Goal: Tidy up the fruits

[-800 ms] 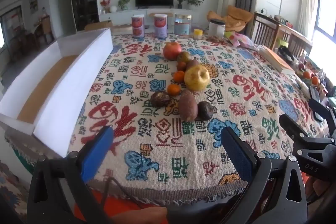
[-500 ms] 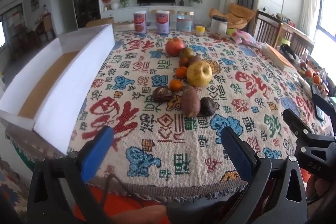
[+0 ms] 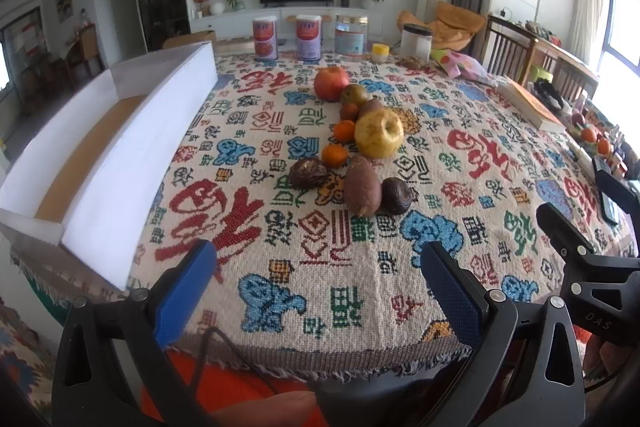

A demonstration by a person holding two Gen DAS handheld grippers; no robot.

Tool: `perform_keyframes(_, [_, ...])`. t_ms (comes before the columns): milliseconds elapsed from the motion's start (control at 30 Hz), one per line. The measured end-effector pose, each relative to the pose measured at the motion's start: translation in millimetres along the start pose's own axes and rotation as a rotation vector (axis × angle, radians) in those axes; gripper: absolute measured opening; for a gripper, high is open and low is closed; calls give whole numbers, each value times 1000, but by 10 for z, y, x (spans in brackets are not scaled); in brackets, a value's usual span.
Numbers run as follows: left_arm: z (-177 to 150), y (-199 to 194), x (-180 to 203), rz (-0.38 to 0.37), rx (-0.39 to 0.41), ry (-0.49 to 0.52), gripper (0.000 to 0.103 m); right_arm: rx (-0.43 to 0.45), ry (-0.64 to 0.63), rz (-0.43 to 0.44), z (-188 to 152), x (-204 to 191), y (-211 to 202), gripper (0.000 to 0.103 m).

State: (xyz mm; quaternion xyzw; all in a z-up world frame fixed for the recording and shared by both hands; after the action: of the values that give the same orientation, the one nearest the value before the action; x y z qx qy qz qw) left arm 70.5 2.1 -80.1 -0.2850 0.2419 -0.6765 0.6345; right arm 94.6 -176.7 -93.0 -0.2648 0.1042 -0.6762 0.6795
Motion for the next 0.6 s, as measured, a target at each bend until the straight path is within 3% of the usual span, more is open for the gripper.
perform_keyframes(600, [-62,48,-23,6,-22,-1,102,6,-9,2,-9,-34,9,103])
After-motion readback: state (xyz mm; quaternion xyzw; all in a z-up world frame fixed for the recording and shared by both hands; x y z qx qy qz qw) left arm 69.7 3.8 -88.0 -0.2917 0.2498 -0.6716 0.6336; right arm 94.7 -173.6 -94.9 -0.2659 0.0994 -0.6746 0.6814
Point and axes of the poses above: each gripper's, at about its wrist camera, not at the fingertips, and y roughly the way its jaws point, x to its right, z to its top, the point moved 10 cm from there along y, roughly the way its jaws point, and after that the axes turned 5 degrees about -z, right-handed, at the moved point
